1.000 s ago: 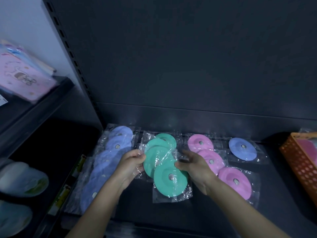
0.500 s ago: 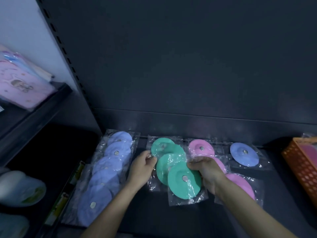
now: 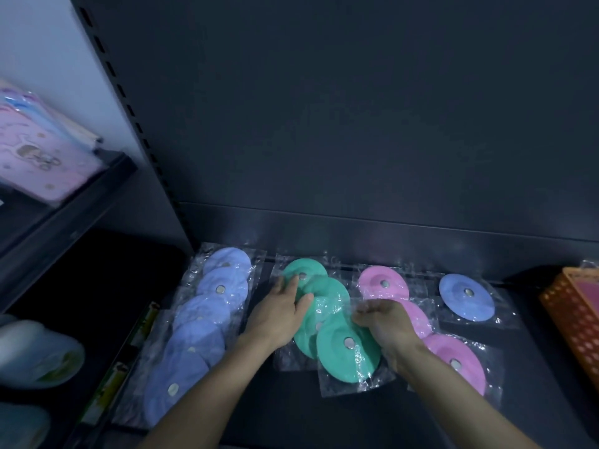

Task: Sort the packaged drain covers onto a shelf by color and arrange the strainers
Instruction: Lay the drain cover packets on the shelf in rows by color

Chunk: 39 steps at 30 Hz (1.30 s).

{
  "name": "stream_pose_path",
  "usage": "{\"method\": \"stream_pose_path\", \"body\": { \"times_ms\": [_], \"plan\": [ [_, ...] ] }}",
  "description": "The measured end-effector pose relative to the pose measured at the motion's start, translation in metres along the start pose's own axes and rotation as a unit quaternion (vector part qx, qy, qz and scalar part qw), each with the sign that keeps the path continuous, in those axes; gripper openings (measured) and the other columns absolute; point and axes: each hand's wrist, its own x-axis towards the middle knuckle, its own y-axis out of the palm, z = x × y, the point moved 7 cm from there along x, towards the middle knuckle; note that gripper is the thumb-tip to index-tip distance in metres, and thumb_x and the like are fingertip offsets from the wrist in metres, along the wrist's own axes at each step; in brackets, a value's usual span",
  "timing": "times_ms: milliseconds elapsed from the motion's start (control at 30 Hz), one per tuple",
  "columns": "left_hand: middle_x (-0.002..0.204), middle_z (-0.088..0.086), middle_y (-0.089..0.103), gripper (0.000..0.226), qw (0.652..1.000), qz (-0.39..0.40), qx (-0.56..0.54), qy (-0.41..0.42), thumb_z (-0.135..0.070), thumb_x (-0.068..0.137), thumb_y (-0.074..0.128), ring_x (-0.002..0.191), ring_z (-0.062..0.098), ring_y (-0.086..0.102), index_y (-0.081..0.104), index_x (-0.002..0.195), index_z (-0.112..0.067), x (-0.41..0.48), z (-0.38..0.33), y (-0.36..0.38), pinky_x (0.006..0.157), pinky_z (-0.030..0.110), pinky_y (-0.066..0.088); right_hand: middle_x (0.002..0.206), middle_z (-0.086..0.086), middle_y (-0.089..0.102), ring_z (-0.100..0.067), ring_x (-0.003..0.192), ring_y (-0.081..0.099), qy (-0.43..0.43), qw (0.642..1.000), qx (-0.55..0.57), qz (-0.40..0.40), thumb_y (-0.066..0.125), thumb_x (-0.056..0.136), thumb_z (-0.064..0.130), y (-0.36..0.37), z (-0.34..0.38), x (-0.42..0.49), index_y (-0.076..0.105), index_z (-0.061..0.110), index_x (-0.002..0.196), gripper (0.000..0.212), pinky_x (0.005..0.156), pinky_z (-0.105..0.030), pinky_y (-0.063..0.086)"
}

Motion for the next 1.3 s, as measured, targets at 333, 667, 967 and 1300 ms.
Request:
{"method": "stream_pose_path", "body": {
  "times_ms": [333,667,967,1300],
  "plan": [
    [0.148,0.012,0.037,0.055,0.978,-0.121,-0.168,-0.035,-0.033,0.1,0.039,0.135,0.025,0.036,0.025,0.146,-0.007,-0.019,0.006,-0.028,0.107,0.028,0.028,0.083,-0.018,0.07,-0.029,0.077,0.065,-0.006,0.998,0.037,0.042,0.066,0.078,-0.01,0.009,-0.003,0.0,0.067,0.0,0.081,0.01,0.081,-0.04,0.055],
    [0.133,0.015,0.052,0.04,0.974,-0.126,-0.178,-0.065,-0.03,0.1,0.037,0.124,0.028,0.047,0.046,0.13,-0.004,-0.026,0.018,-0.022,0.096,0.028,0.034,0.085,-0.008,0.07,-0.027,0.08,0.067,-0.056,0.984,-0.165,0.023,0.065,0.082,0.004,0.026,-0.001,0.002,0.068,0.007,0.092,0.011,0.073,-0.038,0.057],
    [0.135,0.014,0.051,0.045,0.966,-0.144,-0.198,-0.075,-0.032,0.098,0.042,0.123,0.029,0.048,0.042,0.134,-0.005,-0.028,0.025,-0.021,0.099,0.033,0.036,0.078,-0.007,0.066,-0.026,0.072,0.059,-0.18,0.944,-0.276,-0.016,0.064,0.083,0.015,0.029,0.021,-0.008,0.061,0.007,0.09,0.011,0.055,-0.028,0.04],
    [0.091,0.008,0.064,0.044,0.974,-0.19,-0.114,-0.05,0.0,0.084,0.054,0.086,0.025,0.06,0.046,0.126,-0.007,-0.048,0.036,-0.025,0.075,0.031,0.048,0.076,0.003,0.065,-0.013,0.072,0.058,-0.168,0.967,-0.189,-0.029,0.068,0.08,0.006,0.01,0.007,-0.015,0.067,0.013,0.086,0.01,0.058,-0.016,0.04]
  ]
}}
